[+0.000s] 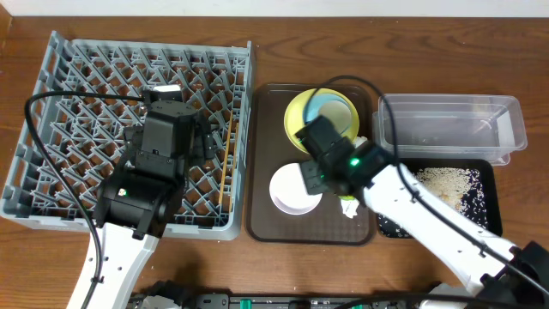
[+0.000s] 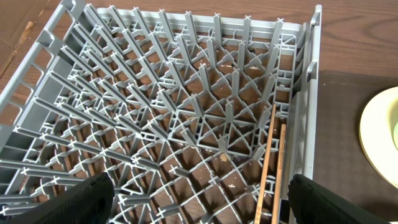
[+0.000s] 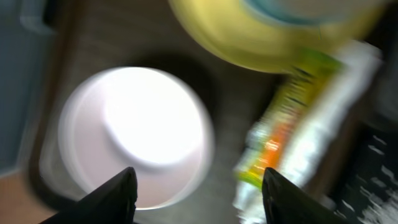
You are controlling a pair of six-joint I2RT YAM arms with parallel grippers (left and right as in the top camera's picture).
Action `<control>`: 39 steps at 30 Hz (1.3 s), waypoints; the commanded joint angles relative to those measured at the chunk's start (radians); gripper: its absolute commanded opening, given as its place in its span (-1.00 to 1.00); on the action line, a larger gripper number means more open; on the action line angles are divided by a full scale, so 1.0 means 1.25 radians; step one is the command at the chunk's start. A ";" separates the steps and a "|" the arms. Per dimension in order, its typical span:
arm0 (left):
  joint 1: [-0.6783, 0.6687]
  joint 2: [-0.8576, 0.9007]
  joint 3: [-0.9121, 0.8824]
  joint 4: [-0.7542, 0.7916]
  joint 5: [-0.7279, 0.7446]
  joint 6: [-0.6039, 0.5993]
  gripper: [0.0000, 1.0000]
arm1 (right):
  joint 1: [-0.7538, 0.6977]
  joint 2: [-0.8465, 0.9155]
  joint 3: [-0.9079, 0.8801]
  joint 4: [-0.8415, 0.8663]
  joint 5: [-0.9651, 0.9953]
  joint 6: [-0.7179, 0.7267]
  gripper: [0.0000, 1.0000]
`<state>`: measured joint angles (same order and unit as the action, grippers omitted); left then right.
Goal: Sort waste into correct bins and load items into the dishwasher
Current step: 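Carry the emptied pink bowl left and set it on the brown tray, then grasp the yellow snack wrapper and tissue on the brown tray with the right gripper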
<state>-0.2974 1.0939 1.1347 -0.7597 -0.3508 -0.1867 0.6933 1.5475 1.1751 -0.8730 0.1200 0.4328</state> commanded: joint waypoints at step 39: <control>0.001 0.002 0.015 -0.002 -0.016 -0.010 0.85 | -0.114 0.008 -0.363 0.373 0.101 0.132 -0.12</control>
<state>-0.2974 1.0939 1.1347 -0.7597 -0.3508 -0.1867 0.5491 1.5501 0.7246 -0.4072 0.2253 0.5785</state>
